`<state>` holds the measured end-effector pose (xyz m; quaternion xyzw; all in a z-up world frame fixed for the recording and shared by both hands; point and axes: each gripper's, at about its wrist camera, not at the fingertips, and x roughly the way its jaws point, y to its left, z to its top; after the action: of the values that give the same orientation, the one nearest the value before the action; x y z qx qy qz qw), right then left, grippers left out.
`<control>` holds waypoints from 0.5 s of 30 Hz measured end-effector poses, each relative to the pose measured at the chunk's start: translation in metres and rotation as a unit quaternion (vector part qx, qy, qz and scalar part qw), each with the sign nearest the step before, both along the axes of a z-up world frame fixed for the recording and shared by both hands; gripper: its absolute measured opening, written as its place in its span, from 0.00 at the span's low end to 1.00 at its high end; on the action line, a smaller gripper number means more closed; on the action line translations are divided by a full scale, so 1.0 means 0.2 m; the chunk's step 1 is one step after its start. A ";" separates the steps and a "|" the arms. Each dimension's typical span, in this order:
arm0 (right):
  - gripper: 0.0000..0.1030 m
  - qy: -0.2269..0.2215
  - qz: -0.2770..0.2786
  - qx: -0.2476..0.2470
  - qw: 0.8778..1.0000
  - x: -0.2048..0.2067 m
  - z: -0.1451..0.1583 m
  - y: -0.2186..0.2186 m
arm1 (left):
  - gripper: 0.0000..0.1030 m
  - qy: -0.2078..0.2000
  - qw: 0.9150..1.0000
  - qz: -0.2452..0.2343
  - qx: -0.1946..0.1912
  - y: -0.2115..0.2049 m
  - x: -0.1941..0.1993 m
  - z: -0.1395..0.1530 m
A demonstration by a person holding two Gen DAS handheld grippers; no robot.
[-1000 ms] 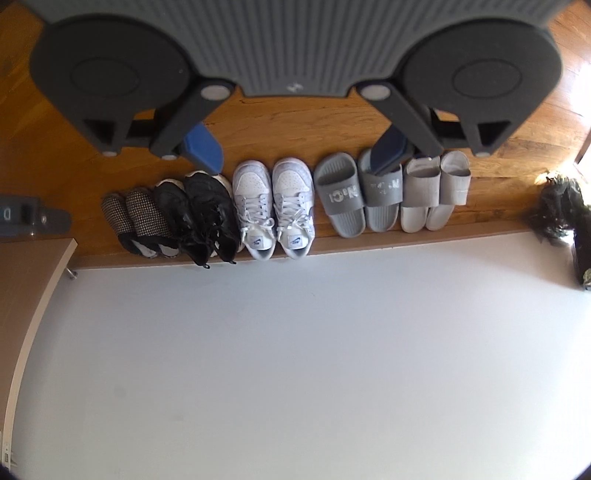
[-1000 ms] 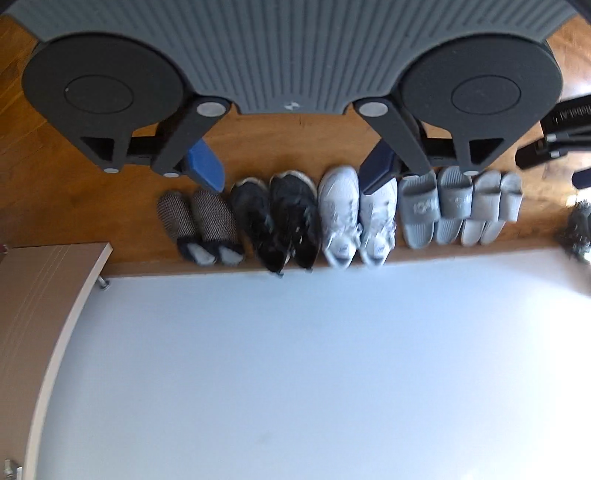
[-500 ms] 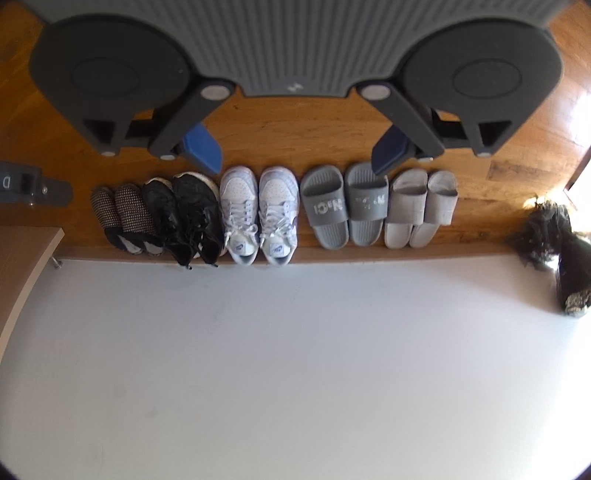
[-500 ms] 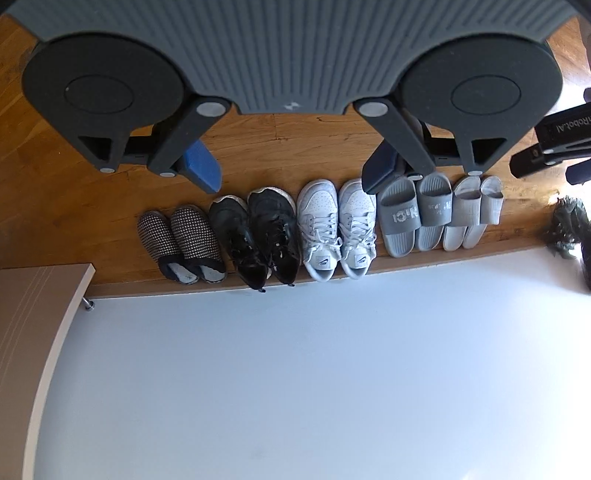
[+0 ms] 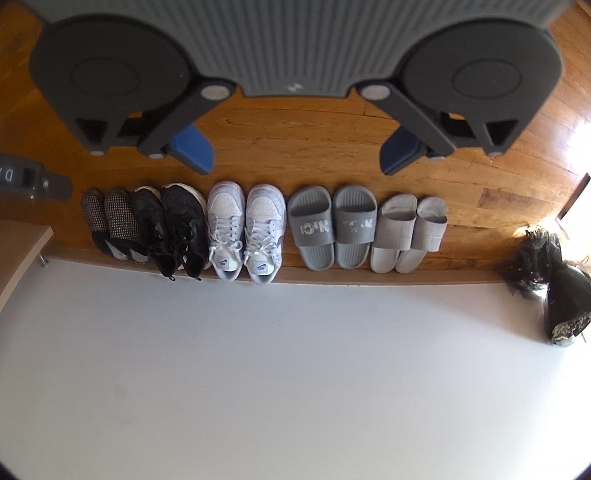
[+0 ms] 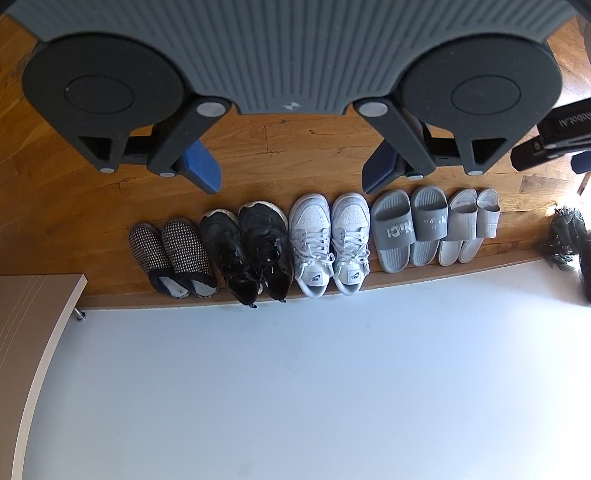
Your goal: Organize scattered shoes
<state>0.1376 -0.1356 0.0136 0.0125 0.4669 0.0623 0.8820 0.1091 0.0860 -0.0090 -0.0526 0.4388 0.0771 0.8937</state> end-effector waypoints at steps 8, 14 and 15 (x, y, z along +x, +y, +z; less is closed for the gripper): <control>0.83 0.011 0.004 0.002 1.000 0.00 -0.01 0.03 | 0.99 0.008 1.000 -0.001 0.005 0.00 -0.01 -0.02; 0.83 0.016 0.003 0.004 1.000 0.01 -0.02 0.03 | 1.00 0.007 1.000 0.000 0.008 0.00 0.00 -0.02; 0.83 0.016 0.003 0.004 1.000 0.01 -0.02 0.03 | 1.00 0.006 1.000 -0.001 0.008 0.00 0.00 -0.01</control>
<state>0.1396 -0.1290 0.0097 0.0154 0.4809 0.0665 0.8741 0.1086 0.0866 -0.0117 -0.0449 0.4436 0.0803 0.8915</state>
